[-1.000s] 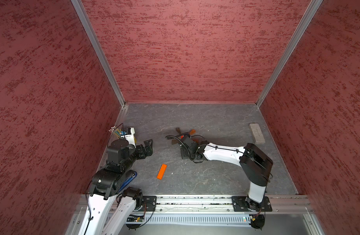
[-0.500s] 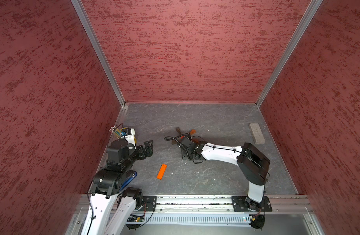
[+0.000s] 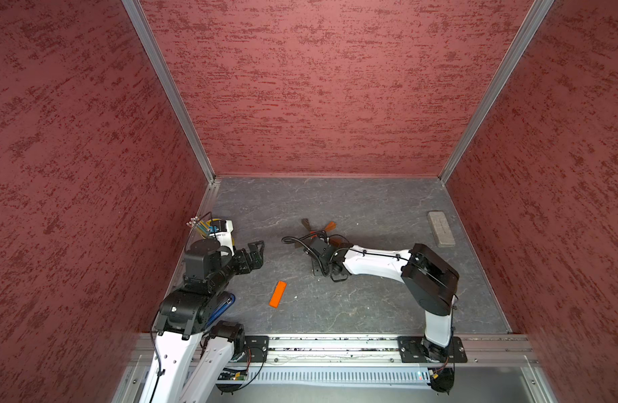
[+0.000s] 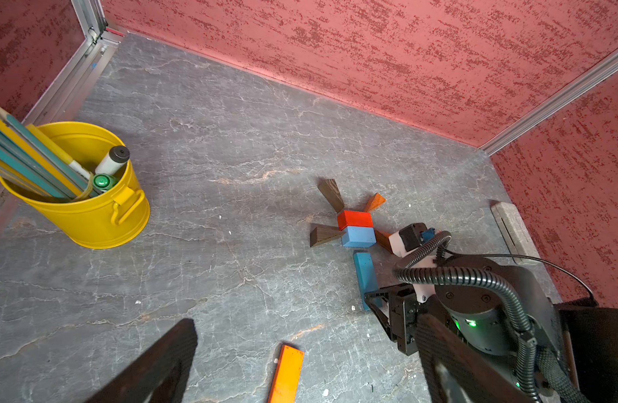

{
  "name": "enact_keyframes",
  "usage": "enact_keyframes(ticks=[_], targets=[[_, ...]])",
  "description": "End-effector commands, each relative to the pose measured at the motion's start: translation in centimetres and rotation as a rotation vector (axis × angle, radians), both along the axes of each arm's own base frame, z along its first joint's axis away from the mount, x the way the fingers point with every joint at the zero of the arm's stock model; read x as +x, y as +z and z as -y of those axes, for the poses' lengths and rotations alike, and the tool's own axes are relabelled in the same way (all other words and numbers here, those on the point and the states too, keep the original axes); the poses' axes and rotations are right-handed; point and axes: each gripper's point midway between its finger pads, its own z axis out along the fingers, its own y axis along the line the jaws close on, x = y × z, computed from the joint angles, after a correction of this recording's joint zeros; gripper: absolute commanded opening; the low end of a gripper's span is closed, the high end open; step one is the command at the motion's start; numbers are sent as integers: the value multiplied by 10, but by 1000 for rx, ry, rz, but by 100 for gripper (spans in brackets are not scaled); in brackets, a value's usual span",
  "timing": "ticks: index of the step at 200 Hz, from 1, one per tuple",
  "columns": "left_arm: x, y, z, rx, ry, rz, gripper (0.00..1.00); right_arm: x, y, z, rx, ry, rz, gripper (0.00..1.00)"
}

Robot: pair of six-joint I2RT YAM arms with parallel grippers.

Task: Assemble a small pinwheel with building blocks
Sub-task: Adjust the building block at the center of the board.

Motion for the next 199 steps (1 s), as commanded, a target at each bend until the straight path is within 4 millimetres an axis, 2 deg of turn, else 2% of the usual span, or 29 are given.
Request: enact_keyframes(ticks=[1,59,118,158,199], targets=[[1,4,0,-16,4,21,100,4,2,-4,3,-21,10,37],[1,3,0,-17,2,21,100,4,3,-11,30,-14,4,30],[1,3,1,-21,-1,24,100,3,0,-14,32,-28,-18,29],[1,2,2,-27,-7,23,100,6,4,-17,39,-18,-10,40],[1,4,3,-32,-11,29,100,17,11,-22,13,-15,18,41]])
